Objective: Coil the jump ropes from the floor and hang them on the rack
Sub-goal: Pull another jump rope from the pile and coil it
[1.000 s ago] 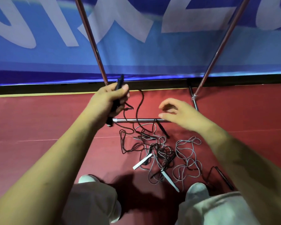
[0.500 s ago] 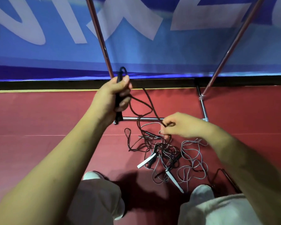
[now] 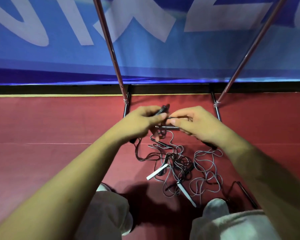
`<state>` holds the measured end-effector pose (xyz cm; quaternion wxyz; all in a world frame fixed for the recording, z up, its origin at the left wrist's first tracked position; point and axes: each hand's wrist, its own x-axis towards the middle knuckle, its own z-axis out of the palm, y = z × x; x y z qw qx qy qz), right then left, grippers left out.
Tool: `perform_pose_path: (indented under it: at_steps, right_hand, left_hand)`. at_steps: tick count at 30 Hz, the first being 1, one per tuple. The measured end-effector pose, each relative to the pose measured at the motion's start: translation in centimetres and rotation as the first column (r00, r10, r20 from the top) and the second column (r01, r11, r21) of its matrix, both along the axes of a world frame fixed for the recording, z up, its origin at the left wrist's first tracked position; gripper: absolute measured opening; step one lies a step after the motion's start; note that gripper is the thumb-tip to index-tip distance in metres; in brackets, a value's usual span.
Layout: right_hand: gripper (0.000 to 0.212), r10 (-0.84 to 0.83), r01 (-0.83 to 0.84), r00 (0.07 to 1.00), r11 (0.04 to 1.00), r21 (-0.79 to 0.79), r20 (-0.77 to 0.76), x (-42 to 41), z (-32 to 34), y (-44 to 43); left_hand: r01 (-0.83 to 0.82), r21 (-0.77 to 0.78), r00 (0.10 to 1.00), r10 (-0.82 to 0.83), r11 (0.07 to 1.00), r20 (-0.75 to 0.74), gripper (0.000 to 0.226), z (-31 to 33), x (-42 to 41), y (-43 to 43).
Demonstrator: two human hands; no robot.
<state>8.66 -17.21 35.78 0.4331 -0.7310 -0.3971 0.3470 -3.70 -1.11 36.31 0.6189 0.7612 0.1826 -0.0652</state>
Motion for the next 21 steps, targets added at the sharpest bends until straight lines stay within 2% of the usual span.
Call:
perform_pose_path:
  at_steps: [2, 3, 5, 8, 11, 12, 14, 16, 18, 19, 21]
  right_hand:
    - [0.012, -0.010, 0.014, 0.997, 0.998, 0.055, -0.076, 0.3, 0.3, -0.1]
    - [0.011, 0.009, -0.003, 0.995, 0.998, 0.061, -0.102, 0.5, 0.2, -0.2]
    - [0.007, 0.070, -0.070, 0.995, 0.998, 0.004, -0.078, 1.2, -0.6, -0.5]
    - [0.006, 0.142, -0.127, 0.988, 0.974, -0.189, 0.065, 2.6, -2.4, -1.2]
    - [0.010, 0.172, -0.098, 0.966, 0.935, -0.341, 0.194, 4.0, -3.2, -2.3]
    - [0.010, 0.172, -0.092, 0.966, 0.928, -0.362, 0.195, 4.3, -3.3, -2.6]
    - [0.006, 0.121, -0.061, 0.979, 0.941, -0.332, 0.162, 4.6, -3.4, -2.9]
    - [0.002, 0.025, 0.003, 0.994, 0.966, -0.257, 0.105, 4.3, -3.2, -2.5]
    - [0.002, -0.058, 0.056, 0.998, 0.983, -0.177, -0.003, 3.9, -2.5, -1.9]
    - [0.002, -0.084, 0.072, 0.994, 0.987, -0.144, -0.075, 3.6, -2.0, -1.6]
    - [0.007, -0.107, 0.088, 0.969, 0.992, -0.094, -0.224, 3.0, -0.9, -1.3]
  left_hand:
    - [0.121, -0.035, 0.993, -0.122, 0.992, -0.007, 0.023, -0.3, 0.0, -0.5]
    - [0.096, -0.050, 0.995, -0.096, 0.994, 0.012, 0.027, -0.2, 0.1, -0.5]
    - [-0.035, -0.094, 0.997, 0.041, 0.995, 0.068, 0.028, 0.0, 0.3, 0.0]
    - [-0.180, -0.210, 0.969, 0.209, 0.961, 0.128, 0.024, 0.5, 0.3, 0.9]
    - [-0.241, -0.494, 0.911, 0.371, 0.835, 0.182, 0.025, 1.3, 0.1, 2.2]
    - [-0.253, -0.522, 0.898, 0.398, 0.815, 0.186, 0.024, 1.5, 0.0, 2.7]
    - [-0.315, -0.397, 0.898, 0.407, 0.862, 0.171, 0.023, 1.6, -0.1, 3.2]
    - [-0.433, -0.141, 0.889, 0.447, 0.890, 0.094, 0.020, 1.3, -0.1, 3.1]
    - [-0.527, 0.159, 0.849, 0.526, 0.835, 0.049, 0.017, 0.3, 0.0, 3.1]
    - [-0.553, 0.251, 0.828, 0.556, 0.794, 0.065, 0.016, -0.2, 0.0, 3.2]
    - [-0.606, 0.279, 0.791, 0.602, 0.745, 0.113, 0.016, -0.9, -0.1, 3.4]
